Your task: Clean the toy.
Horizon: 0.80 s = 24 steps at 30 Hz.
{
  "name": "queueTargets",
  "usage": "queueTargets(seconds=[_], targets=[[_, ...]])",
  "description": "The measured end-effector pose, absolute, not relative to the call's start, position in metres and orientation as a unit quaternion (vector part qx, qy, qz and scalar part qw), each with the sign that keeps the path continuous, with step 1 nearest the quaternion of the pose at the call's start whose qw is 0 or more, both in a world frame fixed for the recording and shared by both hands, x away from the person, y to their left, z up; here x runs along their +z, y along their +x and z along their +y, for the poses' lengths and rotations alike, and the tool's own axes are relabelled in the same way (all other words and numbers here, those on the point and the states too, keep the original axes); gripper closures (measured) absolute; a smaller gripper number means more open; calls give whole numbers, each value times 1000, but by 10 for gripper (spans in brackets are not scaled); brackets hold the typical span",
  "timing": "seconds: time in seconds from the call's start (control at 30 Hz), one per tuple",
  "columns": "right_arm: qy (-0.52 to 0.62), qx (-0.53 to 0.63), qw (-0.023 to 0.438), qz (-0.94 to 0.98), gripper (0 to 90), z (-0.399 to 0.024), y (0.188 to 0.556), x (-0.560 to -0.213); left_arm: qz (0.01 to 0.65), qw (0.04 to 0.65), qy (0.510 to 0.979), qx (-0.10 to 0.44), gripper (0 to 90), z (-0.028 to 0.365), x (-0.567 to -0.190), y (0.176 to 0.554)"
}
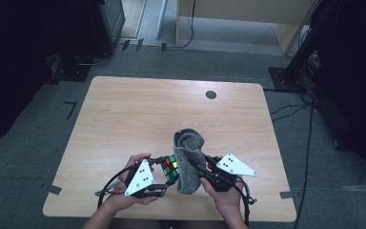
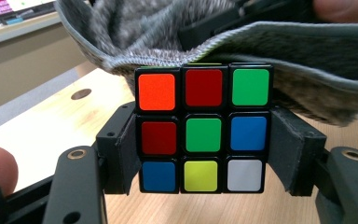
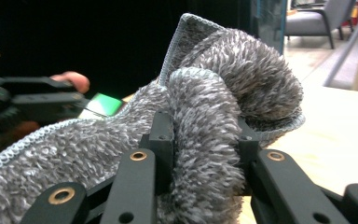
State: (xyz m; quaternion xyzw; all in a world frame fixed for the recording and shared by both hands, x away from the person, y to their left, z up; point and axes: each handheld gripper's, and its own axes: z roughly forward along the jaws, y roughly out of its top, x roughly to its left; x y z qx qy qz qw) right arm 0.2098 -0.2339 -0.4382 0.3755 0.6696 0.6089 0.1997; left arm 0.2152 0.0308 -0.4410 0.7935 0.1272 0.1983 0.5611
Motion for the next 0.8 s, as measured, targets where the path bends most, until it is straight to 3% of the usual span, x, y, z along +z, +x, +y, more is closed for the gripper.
queueTargets(seconds=[0.17, 0.27, 0.53, 0.8], targets=[[398, 594, 183, 675, 698, -236, 215, -448, 134, 601, 769, 172, 345, 38, -433, 217], [381, 603, 147, 685, 706, -228, 216, -451, 137, 595, 772, 175, 345, 38, -436, 218], [389, 628, 139, 660, 706, -238, 215, -441, 141, 583, 780, 179, 345, 37, -442, 220], [392, 596, 102, 694, 706, -223, 219, -459, 151, 615, 756, 167, 345, 44, -433, 220]])
